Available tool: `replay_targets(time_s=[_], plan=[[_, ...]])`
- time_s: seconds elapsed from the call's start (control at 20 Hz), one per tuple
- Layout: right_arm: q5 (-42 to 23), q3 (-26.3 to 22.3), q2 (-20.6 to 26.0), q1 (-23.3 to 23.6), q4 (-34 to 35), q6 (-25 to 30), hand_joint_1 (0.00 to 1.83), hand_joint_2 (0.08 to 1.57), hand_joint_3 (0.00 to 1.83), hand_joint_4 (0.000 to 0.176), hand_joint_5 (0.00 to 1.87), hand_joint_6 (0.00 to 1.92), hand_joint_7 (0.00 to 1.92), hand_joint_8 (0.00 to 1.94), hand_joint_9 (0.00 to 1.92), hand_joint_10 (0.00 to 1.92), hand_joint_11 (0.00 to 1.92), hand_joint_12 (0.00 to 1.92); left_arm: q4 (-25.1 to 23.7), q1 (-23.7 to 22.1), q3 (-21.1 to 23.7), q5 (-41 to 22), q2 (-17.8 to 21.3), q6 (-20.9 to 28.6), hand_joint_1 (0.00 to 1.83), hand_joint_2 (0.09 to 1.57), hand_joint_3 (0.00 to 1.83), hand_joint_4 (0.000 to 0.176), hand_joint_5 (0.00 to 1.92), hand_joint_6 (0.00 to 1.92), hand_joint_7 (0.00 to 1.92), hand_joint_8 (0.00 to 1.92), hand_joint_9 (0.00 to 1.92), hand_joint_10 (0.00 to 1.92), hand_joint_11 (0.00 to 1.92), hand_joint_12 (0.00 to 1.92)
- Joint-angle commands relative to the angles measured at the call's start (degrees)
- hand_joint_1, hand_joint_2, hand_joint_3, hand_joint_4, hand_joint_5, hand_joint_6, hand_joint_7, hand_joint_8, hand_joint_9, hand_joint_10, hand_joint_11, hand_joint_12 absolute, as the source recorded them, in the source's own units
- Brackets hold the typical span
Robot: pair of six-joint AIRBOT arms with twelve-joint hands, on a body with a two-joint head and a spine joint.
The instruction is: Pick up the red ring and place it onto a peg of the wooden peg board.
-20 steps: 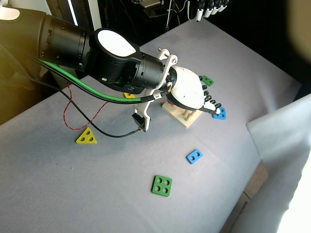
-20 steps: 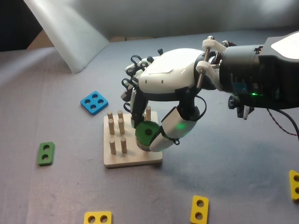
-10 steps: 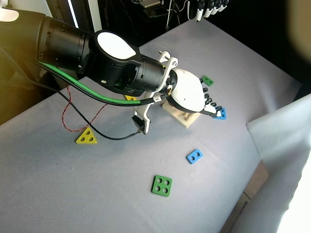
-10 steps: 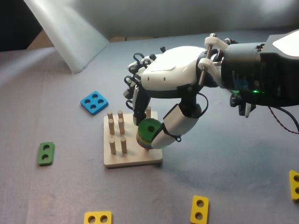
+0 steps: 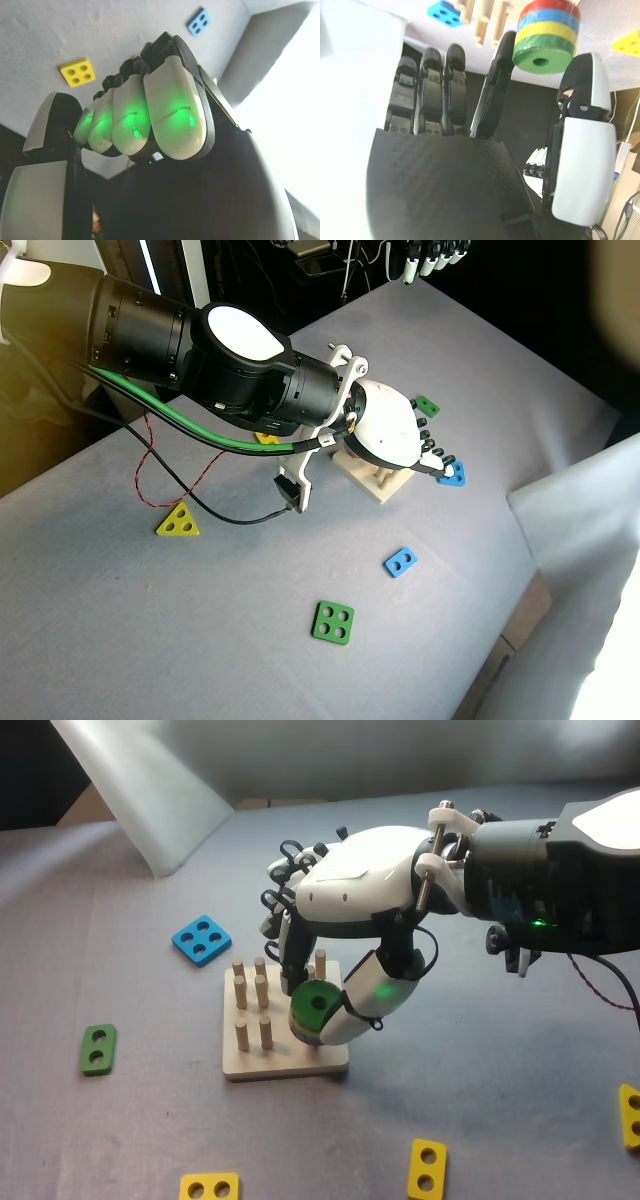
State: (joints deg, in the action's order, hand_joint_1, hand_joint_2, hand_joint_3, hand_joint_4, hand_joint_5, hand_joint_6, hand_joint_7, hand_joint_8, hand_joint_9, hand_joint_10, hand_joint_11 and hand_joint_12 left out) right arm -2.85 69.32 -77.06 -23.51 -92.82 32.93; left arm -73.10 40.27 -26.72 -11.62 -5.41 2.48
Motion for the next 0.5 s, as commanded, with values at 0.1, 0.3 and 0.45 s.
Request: replay_targets(time_s=[0.1, 0.3, 0.45], plan=[[-0.3, 0.0, -0.5, 0.0, 0.4, 0.0, 1.04, 1.08, 0.00, 0.176, 1.05, 0.86, 0.40, 0.00, 0.26, 0.01, 0.00, 0.09, 0.4, -0.5, -0.3, -0.6, 0.6, -0.2, 0.82, 1.46, 0.00, 0.176, 1.38, 1.92, 1.57, 1.92, 1.67, 1.92, 1.78, 1.92], [0.0, 0.2, -1.1, -0.8, 0.4, -1.1, 0.63, 0.94, 0.00, 0.166, 0.69, 0.14, 0.24, 0.00, 0.11, 0.00, 0.00, 0.00, 0.4, -0.5, -0.3, -0.6, 0.6, -0.2, 0.84, 1.46, 0.00, 0.176, 1.37, 1.92, 1.57, 1.92, 1.67, 1.92, 1.79, 1.92], [0.1, 0.8, -1.4, -1.3, 0.4, -1.2, 0.38, 0.75, 0.00, 0.118, 0.11, 0.00, 0.03, 0.00, 0.01, 0.00, 0.00, 0.00, 0.4, -0.5, -0.3, -0.6, 0.6, -0.2, 0.84, 1.45, 0.00, 0.176, 1.37, 1.92, 1.56, 1.92, 1.67, 1.92, 1.78, 1.92]])
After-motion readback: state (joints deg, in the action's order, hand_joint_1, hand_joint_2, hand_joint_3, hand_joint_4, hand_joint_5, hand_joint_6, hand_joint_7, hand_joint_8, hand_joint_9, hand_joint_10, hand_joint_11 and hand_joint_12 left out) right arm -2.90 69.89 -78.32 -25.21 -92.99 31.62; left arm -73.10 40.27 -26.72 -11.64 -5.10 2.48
